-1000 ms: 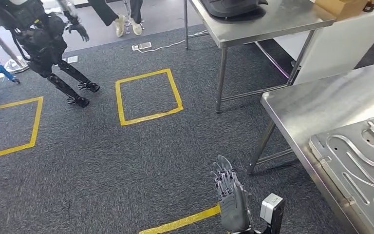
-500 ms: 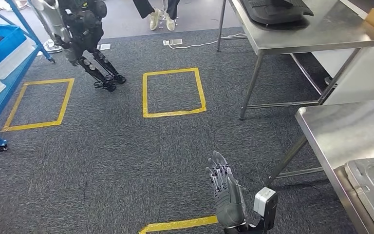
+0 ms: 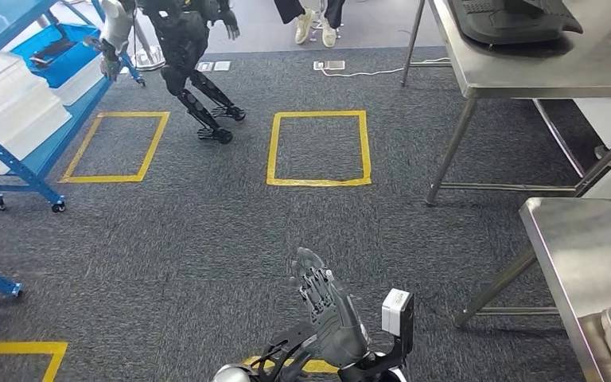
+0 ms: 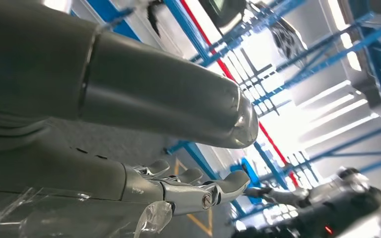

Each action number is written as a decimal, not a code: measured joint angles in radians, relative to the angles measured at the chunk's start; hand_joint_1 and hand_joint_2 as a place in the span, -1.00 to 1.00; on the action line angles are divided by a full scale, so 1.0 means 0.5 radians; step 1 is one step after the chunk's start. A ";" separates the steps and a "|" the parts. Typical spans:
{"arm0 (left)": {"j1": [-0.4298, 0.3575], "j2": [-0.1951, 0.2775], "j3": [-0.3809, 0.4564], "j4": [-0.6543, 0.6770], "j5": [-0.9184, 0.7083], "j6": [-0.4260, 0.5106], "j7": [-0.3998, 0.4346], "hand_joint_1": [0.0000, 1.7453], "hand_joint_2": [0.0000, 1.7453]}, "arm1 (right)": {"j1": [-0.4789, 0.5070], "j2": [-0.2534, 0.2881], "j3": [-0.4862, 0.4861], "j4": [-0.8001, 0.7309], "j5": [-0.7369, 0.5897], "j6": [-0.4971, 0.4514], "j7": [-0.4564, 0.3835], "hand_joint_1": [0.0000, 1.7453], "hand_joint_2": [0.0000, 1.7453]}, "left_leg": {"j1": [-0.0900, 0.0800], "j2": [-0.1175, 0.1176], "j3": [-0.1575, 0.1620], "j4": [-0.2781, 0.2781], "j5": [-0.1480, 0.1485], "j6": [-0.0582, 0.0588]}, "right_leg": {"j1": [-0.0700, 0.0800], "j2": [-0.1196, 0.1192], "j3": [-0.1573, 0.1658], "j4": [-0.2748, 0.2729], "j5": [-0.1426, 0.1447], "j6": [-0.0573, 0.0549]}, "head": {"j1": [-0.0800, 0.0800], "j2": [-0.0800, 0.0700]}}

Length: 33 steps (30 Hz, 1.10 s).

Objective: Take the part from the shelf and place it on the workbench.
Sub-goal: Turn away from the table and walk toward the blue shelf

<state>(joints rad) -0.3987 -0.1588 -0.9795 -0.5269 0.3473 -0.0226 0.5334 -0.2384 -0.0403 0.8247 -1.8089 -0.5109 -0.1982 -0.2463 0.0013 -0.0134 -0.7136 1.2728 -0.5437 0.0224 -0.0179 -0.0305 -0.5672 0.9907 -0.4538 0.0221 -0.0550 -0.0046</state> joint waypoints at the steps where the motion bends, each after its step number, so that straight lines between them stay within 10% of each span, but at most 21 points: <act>1: -0.003 0.007 0.006 -0.024 0.009 -0.010 -0.003 -1.00 -1.00 | -0.003 0.005 0.008 0.010 -0.004 0.006 -0.001 -1.00 -1.00 | -0.006 0.006 0.023 -0.070 0.054 0.012 | 0.005 -0.022 0.005 0.000 -0.004 -0.002 | 0.000 0.000; 4: -0.017 0.019 0.016 -0.091 0.050 -0.023 -0.008 -1.00 -1.00 | -0.008 0.017 0.021 0.028 -0.013 0.024 -0.003 -1.00 -1.00 | -0.050 0.102 0.218 -0.499 0.248 0.064 | 0.015 -0.080 0.028 -0.003 -0.020 -0.002 | 0.000 0.000; 6: -0.023 0.023 0.018 -0.122 0.075 -0.019 -0.010 -1.00 -1.00 | -0.007 0.019 0.024 0.036 -0.019 0.035 -0.006 -1.00 -1.00 | -0.076 0.139 0.264 -0.613 0.274 0.082 | 0.017 -0.109 0.036 -0.008 -0.028 0.008 | 0.000 0.000; 10: -0.014 0.036 0.019 -0.168 0.123 0.004 -0.018 -1.00 -1.00 | 0.006 0.026 0.033 0.050 -0.021 0.065 -0.015 -1.00 -1.00 | -0.054 0.057 0.288 -0.659 0.305 0.104 | 0.020 -0.092 0.018 0.067 -0.086 0.042 | 0.002 0.000; 13: -0.005 0.039 0.019 -0.190 0.155 0.011 -0.029 -1.00 -1.00 | 0.030 0.020 0.034 0.060 -0.019 0.085 -0.022 -1.00 -1.00 | -0.042 -0.003 0.303 -0.671 0.313 0.117 | 0.013 0.038 -0.159 0.424 -0.257 0.058 | 0.006 0.000; 15: 0.006 0.040 0.018 -0.196 0.170 0.011 -0.036 -1.00 -1.00 | 0.041 0.016 0.034 0.070 -0.019 0.095 -0.023 -1.00 -1.00 | -0.038 -0.052 0.303 -0.668 0.311 0.115 | 0.005 0.053 -0.244 0.558 -0.275 0.069 | 0.006 0.000; 19: 0.013 0.043 0.018 -0.204 0.199 0.014 -0.049 -1.00 -1.00 | 0.058 0.010 0.033 0.083 -0.016 0.115 -0.026 -1.00 -1.00 | -0.016 -0.154 0.298 -0.626 0.285 0.076 | -0.032 0.128 -0.051 0.115 -0.030 0.103 | 0.008 0.000; 23: 0.016 0.050 0.016 -0.210 0.211 0.021 -0.052 -1.00 -1.00 | 0.065 0.011 0.033 0.090 -0.012 0.124 -0.023 -1.00 -1.00 | -0.014 -0.197 0.279 -0.611 0.274 0.039 | -0.024 0.126 -0.006 0.011 -0.001 0.049 | 0.009 0.000; 27: 0.013 0.053 0.014 -0.213 0.218 0.012 -0.054 -1.00 -1.00 | 0.090 0.009 0.026 0.092 0.009 0.117 -0.033 -1.00 -1.00 | -0.017 -0.033 0.147 -0.326 0.124 0.009 | -0.011 0.049 0.000 0.007 -0.002 0.010 | 0.004 0.000; 30: 0.010 0.043 0.010 -0.213 0.221 0.005 -0.062 -1.00 -1.00 | 0.130 -0.004 0.009 0.091 0.030 0.109 -0.035 -1.00 -1.00 | -0.015 0.003 -0.026 0.018 0.003 0.012 | 0.003 -0.017 0.001 0.007 -0.012 -0.003 | 0.003 0.000; 33: 0.008 0.037 0.006 -0.213 0.241 -0.006 -0.078 -1.00 -1.00 | 0.141 -0.006 0.001 0.090 0.038 0.110 -0.035 -1.00 -1.00 | -0.031 0.049 0.110 -0.260 0.164 0.052 | 0.011 -0.077 0.019 0.006 -0.024 -0.009 | 0.003 0.000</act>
<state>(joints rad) -0.3947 -0.1404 -0.9768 -0.6335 0.4676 -0.0254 0.4945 -0.1680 -0.0435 0.8252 -1.7638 -0.4921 -0.1430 -0.2641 -0.0143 0.0113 -0.6586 1.1427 -0.4615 0.0486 -0.0124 -0.0690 -0.5574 0.9939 -0.4658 0.0174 -0.0533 -0.0046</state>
